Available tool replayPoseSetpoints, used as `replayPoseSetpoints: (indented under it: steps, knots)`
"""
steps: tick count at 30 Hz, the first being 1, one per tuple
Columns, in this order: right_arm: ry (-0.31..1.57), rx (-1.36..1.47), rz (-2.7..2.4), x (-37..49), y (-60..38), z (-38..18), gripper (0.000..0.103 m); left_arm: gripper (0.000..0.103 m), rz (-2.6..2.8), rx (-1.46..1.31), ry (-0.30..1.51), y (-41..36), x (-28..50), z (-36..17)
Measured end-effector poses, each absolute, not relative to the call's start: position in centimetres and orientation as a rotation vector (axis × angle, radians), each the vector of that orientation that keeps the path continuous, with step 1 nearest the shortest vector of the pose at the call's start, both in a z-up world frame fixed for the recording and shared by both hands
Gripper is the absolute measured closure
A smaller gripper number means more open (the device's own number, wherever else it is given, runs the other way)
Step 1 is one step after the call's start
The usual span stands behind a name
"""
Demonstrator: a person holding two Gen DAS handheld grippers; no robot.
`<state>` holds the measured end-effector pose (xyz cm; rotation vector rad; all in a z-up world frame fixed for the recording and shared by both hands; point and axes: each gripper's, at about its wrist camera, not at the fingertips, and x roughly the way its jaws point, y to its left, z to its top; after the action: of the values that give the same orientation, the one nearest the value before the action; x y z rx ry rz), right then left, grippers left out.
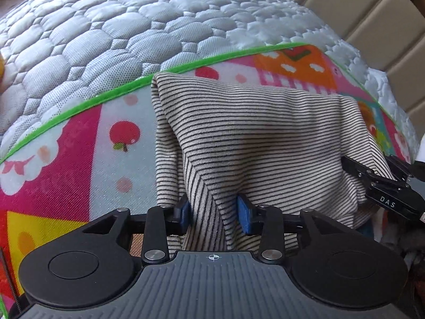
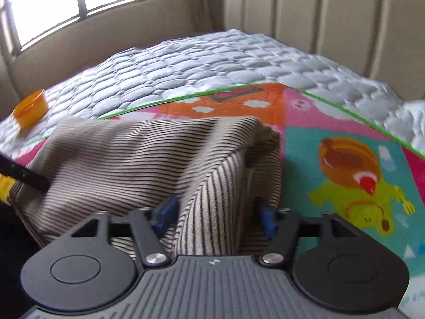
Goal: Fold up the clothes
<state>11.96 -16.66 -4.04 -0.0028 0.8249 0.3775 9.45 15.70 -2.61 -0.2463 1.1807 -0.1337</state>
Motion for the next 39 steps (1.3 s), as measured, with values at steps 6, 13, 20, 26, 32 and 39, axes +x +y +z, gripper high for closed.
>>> replayPoseSetpoints:
  steps: [6,13,20,26,32,39]
  knots:
    - [0.868,0.126,0.338,11.6,-19.0,-5.9,0.0,0.033,-0.084,-0.252,1.153,15.5,7.9,-1.3]
    - [0.881,0.165,0.319,11.4,-18.9,-5.9,0.0,0.009,-0.04,-0.437,1.269,17.2,8.9,-3.3]
    - [0.872,0.138,0.325,10.9,-18.4,-5.9,0.0,0.005,-0.035,-0.46,1.266,16.4,9.8,-4.8]
    - [0.864,0.129,0.322,10.9,-18.4,-6.1,0.0,0.0,-0.053,-0.432,1.248,15.8,9.8,-5.2]
    - [0.858,0.126,0.316,10.7,-18.3,-6.0,0.0,0.0,-0.052,-0.454,1.242,16.1,9.8,-5.3]
    - [0.847,0.04,0.302,10.7,-17.6,-4.3,0.0,0.0,-0.06,-0.45,1.216,16.0,9.5,-4.9]
